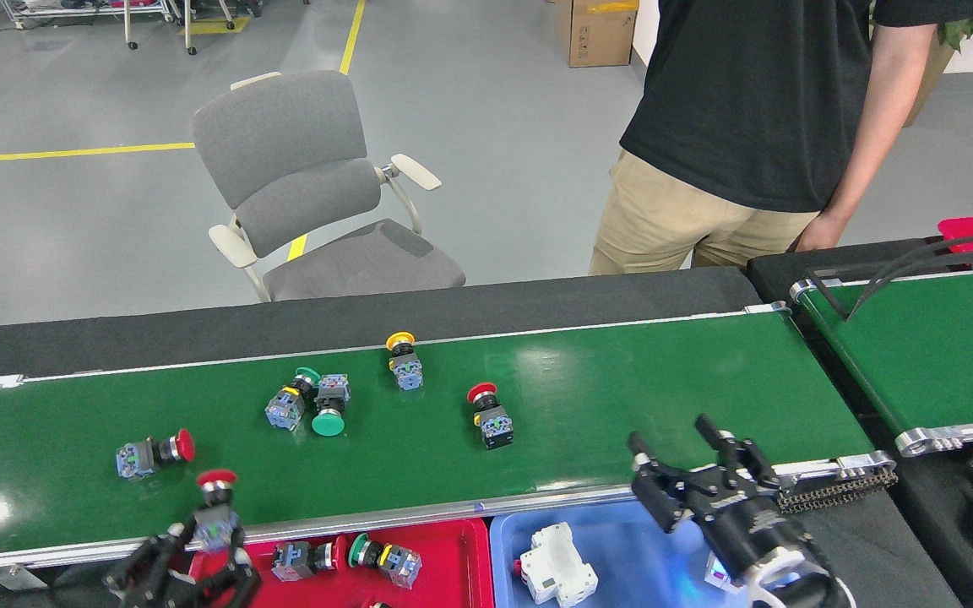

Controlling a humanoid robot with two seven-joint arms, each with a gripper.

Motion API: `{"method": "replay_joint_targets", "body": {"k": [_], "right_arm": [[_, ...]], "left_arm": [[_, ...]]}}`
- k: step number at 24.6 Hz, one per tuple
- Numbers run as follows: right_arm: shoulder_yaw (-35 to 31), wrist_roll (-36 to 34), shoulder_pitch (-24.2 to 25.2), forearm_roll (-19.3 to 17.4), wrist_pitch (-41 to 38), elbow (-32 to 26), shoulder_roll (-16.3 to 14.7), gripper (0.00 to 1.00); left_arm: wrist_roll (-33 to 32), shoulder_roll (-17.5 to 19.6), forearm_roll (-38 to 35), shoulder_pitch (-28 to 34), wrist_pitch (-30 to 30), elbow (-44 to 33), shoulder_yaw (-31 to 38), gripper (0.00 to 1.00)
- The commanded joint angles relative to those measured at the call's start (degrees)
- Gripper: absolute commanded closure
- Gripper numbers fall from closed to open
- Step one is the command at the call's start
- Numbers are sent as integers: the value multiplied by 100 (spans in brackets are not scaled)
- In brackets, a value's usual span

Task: Pick switch part from conveyor to tray

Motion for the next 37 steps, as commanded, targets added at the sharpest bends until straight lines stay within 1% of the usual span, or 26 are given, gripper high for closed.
{"method": "replay_joint_targets", "body": {"k": [1,3,4,7,8,10,12,13,14,15,17,20,23,26,30,34,37], "right_arm": [[-74,-260,96,22,238,-163,-196,1],[-74,-822,377,66,326,-251,-591,2],[-74,-1059,526,109,387,-286,-696,2],[-74,-1130,887,118,554,-374,-749,2],[-74,-1139,931,118,554,-374,-785,2],[-83,-1148,966,118,563,-365,-916,2],[-83,-1157,966,110,563,-356,-943,1],[-83,-1157,966,101,563,-356,-943,1],[-92,-1157,966,92,563,-356,-952,1],[-92,-1157,966,74,563,-356,-952,1],[-144,-1157,966,74,563,-356,-960,1],[-171,-1157,940,66,554,-356,-960,1],[-162,-1157,914,66,519,-356,-969,1],[-162,-1148,914,66,493,-356,-978,1],[-162,-1148,887,66,493,-356,-978,1],[-162,-1148,887,66,493,-356,-978,1],[-144,-1148,878,66,475,-356,-987,1]], "left_arm": [[23,-306,-2,140,-413,-305,-83,1],[23,-552,-2,245,-430,-367,-92,0],[23,-570,-2,254,-413,-367,-75,0],[23,-552,-20,271,-351,-367,127,0],[23,-570,-20,280,-272,-367,233,0],[23,-605,-20,307,176,-367,497,0],[23,-605,-28,298,1055,-367,699,0],[23,-579,-37,289,1653,-349,840,0],[41,-535,-28,289,2084,-341,971,0],[41,-482,-28,289,2224,-341,1095,0],[41,-429,-28,298,2163,-367,1244,0],[6,-245,-46,254,1794,-332,1226,0],[-223,-148,-46,-19,1741,-147,1209,0],[-724,-51,-46,-747,1750,467,998,0],[-988,-34,-46,-1706,1776,1206,892,0],[-988,107,-195,-2339,1785,1944,892,0],[-988,116,-406,-2568,1811,2217,901,0]]}}
